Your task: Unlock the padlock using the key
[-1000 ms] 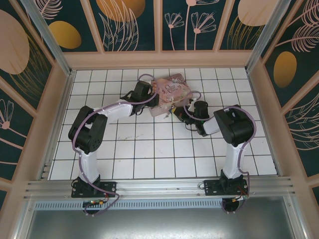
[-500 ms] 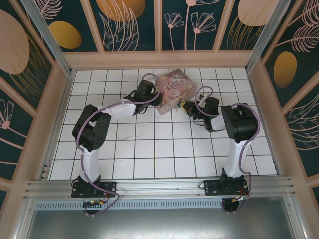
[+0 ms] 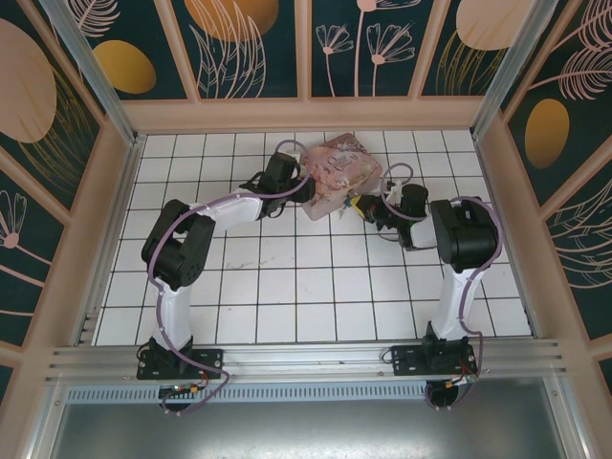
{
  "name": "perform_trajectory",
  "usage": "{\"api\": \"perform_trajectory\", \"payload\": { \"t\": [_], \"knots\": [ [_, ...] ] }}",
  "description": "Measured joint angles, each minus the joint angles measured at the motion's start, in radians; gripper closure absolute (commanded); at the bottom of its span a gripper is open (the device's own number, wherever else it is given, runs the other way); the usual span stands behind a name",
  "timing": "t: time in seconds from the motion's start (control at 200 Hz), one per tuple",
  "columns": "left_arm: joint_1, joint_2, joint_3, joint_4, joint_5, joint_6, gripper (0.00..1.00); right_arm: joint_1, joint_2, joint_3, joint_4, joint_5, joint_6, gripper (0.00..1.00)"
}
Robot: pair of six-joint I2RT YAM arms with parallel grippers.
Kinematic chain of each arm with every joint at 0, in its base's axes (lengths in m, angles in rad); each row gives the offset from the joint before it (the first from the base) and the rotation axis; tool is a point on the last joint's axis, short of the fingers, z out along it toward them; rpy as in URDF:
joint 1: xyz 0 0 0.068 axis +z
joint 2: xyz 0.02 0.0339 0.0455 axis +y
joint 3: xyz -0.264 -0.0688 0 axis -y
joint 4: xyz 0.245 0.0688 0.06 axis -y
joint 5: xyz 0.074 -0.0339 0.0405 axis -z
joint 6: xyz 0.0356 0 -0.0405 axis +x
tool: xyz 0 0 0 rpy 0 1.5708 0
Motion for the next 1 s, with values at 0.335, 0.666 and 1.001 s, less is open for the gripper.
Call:
{"api": "perform_trajectory", "payload": {
  "t": [0.335,0.666,1.001],
  "knots": [
    [0.015,0.014,0.018,0.0,-0.029,-0.004,0.36,0.053,-0.063,0.327,-0.678,0.31,-0.402,1.0],
    [0.015,0.014,0.019,-0.002,-0.029,-0.004,0.28,0.007,-0.089,0.249,-0.686,0.3,-0.413,1.0],
    [0.03,-0.031,0.004,-0.084,-0.005,-0.016,0.01,0.133,-0.332,-0.01,-0.674,0.332,-0.359,0.65]
  ]
}}
